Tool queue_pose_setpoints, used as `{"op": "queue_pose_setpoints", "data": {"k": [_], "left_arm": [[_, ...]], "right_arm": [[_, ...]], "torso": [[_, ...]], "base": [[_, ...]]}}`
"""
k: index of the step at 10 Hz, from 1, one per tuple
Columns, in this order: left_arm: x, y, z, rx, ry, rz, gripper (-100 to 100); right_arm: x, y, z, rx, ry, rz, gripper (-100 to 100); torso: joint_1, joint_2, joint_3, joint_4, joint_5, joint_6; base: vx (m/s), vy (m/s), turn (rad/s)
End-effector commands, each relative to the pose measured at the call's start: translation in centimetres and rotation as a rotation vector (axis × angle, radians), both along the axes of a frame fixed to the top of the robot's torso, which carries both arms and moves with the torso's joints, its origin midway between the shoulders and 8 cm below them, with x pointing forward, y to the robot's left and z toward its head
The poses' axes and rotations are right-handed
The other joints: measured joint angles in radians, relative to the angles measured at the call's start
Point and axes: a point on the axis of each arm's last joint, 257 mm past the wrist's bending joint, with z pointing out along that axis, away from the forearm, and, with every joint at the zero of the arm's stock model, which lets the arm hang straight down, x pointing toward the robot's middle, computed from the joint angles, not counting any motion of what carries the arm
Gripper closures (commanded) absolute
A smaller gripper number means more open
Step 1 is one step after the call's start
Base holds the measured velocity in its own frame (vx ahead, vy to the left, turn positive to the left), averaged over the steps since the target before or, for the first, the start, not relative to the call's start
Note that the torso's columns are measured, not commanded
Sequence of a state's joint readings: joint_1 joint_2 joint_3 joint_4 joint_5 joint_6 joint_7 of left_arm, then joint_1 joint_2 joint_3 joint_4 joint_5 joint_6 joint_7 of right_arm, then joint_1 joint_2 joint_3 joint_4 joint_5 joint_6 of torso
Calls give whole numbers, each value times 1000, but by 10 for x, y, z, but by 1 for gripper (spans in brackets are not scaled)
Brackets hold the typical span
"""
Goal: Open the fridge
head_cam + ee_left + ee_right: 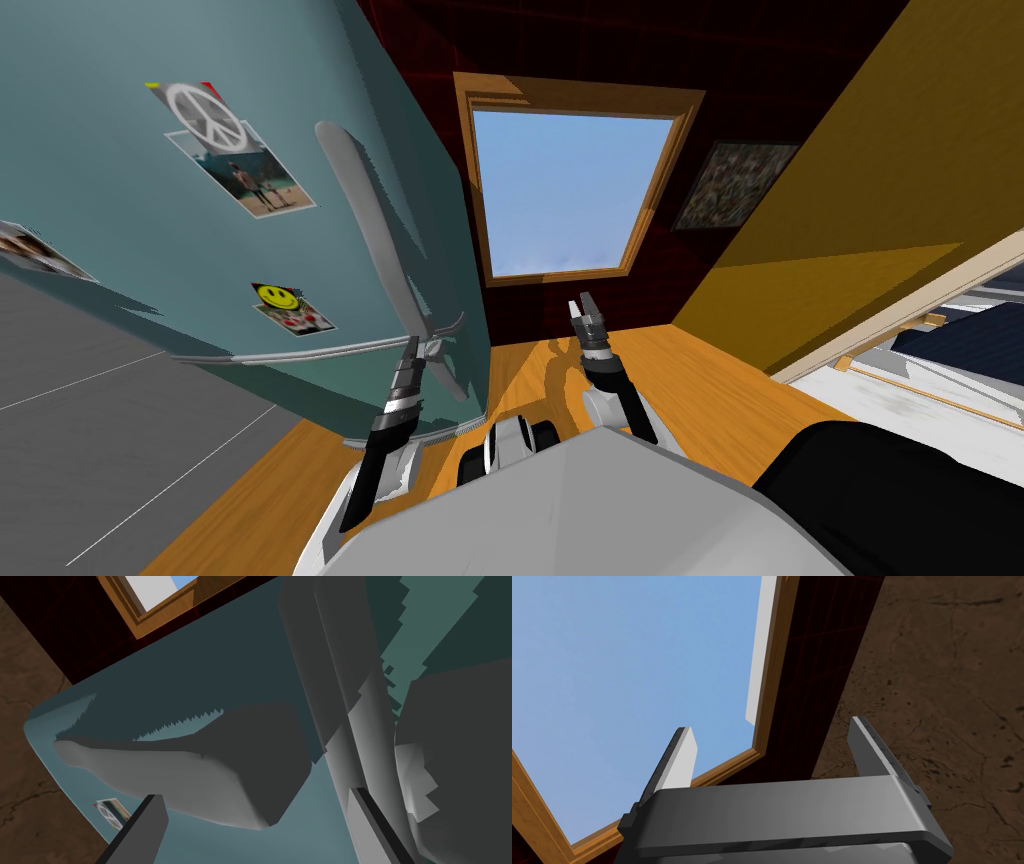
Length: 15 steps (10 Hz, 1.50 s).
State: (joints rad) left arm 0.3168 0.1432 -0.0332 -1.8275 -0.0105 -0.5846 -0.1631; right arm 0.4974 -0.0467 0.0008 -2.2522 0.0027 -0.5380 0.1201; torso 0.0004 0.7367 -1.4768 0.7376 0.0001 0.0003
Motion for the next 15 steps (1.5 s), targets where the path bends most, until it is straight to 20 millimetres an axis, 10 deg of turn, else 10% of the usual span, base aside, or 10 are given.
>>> {"op": "queue_pose_setpoints", "data": {"k": [1, 15], "left_arm": [[3, 5, 3, 12, 23, 12, -100], [14, 36, 28, 95, 161, 90, -100]], "right_arm": [[0, 0, 0, 0, 0, 0, 0], [0, 0, 0, 0, 0, 0, 0]], "torso": [[0, 1, 1, 0, 0, 0], [-2, 1, 0, 0, -1, 0]], "base": [[7, -28, 9], [4, -41, 20]]}}
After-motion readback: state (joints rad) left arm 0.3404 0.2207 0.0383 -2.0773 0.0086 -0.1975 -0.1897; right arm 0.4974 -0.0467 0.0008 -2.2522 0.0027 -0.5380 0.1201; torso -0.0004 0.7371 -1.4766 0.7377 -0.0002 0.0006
